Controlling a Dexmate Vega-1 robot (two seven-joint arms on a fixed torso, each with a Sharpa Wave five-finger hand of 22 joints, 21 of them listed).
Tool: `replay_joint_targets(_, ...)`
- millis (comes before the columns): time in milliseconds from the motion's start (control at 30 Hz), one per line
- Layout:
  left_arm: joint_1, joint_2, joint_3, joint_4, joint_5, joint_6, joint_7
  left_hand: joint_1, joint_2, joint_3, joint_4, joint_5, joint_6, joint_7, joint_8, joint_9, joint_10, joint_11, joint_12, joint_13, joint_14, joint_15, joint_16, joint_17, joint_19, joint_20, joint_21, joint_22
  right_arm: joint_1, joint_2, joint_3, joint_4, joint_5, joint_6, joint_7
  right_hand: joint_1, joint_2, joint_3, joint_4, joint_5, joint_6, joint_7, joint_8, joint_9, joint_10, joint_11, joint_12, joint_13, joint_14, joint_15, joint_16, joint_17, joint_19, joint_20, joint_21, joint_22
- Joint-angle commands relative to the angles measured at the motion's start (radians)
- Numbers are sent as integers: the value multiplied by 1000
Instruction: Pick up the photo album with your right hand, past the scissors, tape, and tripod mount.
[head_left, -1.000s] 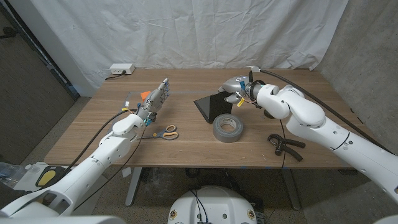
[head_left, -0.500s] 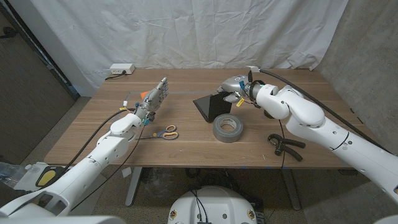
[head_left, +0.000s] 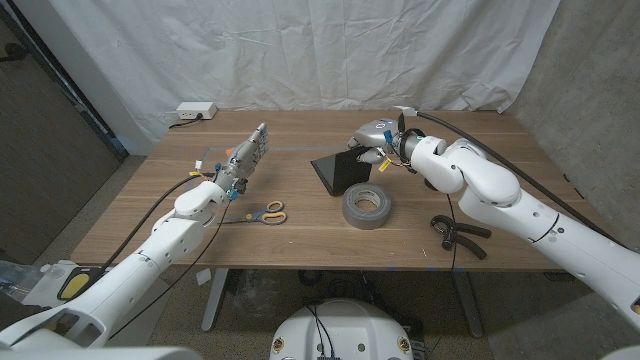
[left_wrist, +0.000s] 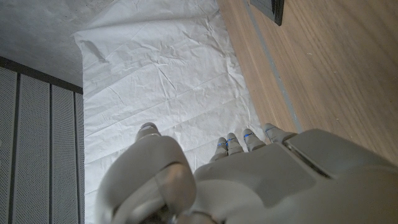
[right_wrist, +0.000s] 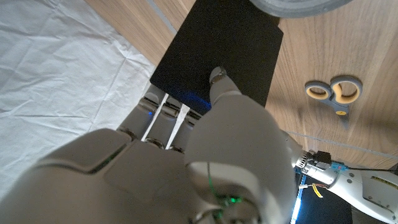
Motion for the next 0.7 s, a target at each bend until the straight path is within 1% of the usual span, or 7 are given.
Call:
replay_joint_targets(33, 3, 5, 0, -11, 4, 7, 7, 10, -3, -6, -2, -2, 2, -2, -3, 6, -4, 3, 1, 3, -4, 3, 2, 4, -9, -74, 1, 5, -7, -1, 9, -6, -5, -4, -7, 7, 10, -13, 3, 3, 21, 1, -2, 0, 12, -1, -10, 0, 25, -128, -6, 10, -12, -138, 23, 9)
replay_joint_targets(300, 18, 8, -6, -29, 4, 4, 19, 11, -2, -7, -2, -3, 3, -1, -3, 6, -4, 4, 1, 3, -5, 1, 2, 4, -9, -74, 2, 5, -16, -9, 21, -20, 0, -14, -3, 9, 13, -23, 4, 2, 45, 2, -8, -8, 34, -1, -18, -1, 39, -128, -11, 18, -19, -138, 55, 16)
replay_joint_targets(533, 14, 9, -4, -29, 5, 7, 16, 12, -1, -9, -2, -3, 3, -2, -3, 6, -4, 2, 1, 3, -5, 0, 2, 4, -9, -74, 2, 5, -21, -12, 29, -28, 8, -20, 1, 8, 18, -28, 8, 1, 58, 8, -12, -12, 40, -1, -23, 1, 43, -128, -17, 23, -28, -138, 73, 18)
replay_joint_targets(667, 8, 7, -1, -25, 5, 6, 10, 12, -1, -10, -2, -3, 3, -2, -3, 6, -5, 3, 1, 3, -5, 0, 2, 4, -9, -74, 2, 5, -22, -12, 32, -36, 5, -27, 3, 8, 19, -30, 8, 0, 65, 6, -14, -14, 49, 0, -24, 1, 49, -128, -17, 26, -30, -138, 83, 20)
replay_joint_targets(700, 7, 7, 0, -25, 7, 7, 11, 12, -1, -10, -2, -3, 3, -2, -3, 6, -5, 3, 1, 3, -5, 1, 2, 4, -9, -74, 2, 5, -23, -12, 34, -40, 5, -31, 5, 8, 19, -31, 8, 0, 68, 10, -14, -15, 51, 0, -24, 2, 52, -128, -17, 27, -30, -138, 87, 20)
